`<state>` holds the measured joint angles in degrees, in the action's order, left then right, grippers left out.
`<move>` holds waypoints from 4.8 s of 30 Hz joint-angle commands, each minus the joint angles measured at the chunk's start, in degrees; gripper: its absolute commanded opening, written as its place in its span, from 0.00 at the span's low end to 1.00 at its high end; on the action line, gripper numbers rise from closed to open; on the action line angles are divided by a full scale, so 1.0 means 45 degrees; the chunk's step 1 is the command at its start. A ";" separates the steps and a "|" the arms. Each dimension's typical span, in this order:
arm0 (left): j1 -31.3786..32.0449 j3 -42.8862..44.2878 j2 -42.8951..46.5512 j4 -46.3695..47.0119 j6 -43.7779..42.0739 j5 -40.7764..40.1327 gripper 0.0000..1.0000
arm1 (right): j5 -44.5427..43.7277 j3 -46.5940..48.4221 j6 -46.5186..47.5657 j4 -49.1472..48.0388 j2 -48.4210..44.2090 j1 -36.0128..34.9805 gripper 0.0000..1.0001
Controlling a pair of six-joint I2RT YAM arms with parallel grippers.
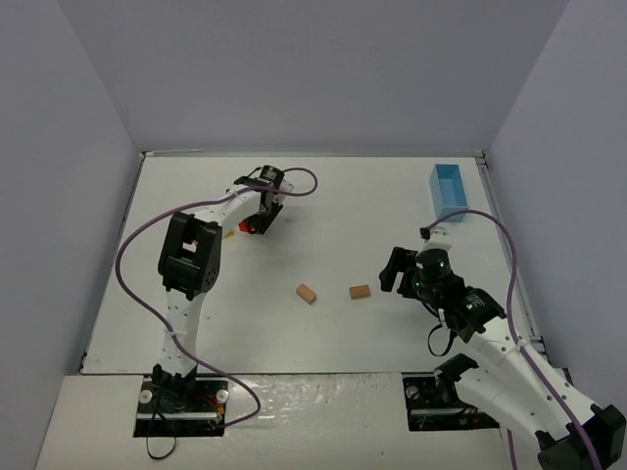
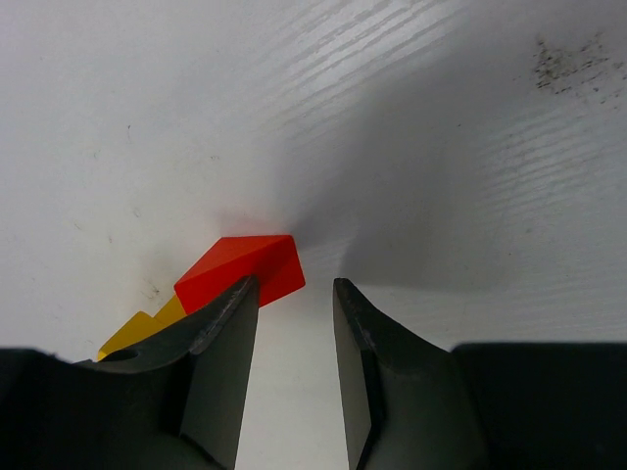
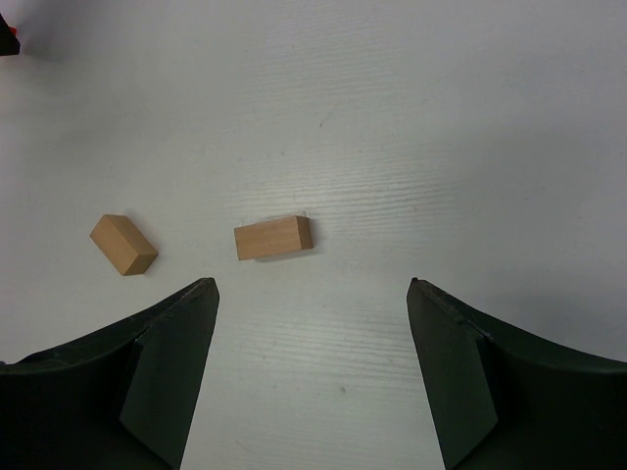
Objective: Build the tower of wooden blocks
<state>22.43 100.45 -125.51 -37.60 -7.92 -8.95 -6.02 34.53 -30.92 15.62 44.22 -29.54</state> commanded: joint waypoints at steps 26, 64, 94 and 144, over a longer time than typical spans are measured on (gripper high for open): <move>-0.0043 0.1271 -0.0360 0.0457 0.1495 -0.0699 0.32 | -0.0146 -0.0047 0.0114 -0.0677 0.0066 0.0022 0.75; -0.0933 0.1475 0.0178 0.1099 0.1213 -0.1618 0.32 | -0.0127 -0.0017 0.0181 -0.0697 0.0190 0.0021 0.76; -0.0392 -0.0017 0.1243 0.0060 -0.1266 -0.0385 0.34 | 0.0049 0.0022 0.0194 -0.0697 0.0192 0.0021 0.76; -0.0179 -0.0878 0.0609 0.1519 -0.1558 -0.2463 0.34 | 0.0321 -0.0113 0.0231 -0.0834 0.0408 0.0021 0.77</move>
<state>21.39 95.77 -123.89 -32.37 -13.88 -18.12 -4.56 34.17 -30.04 14.37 45.82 -29.54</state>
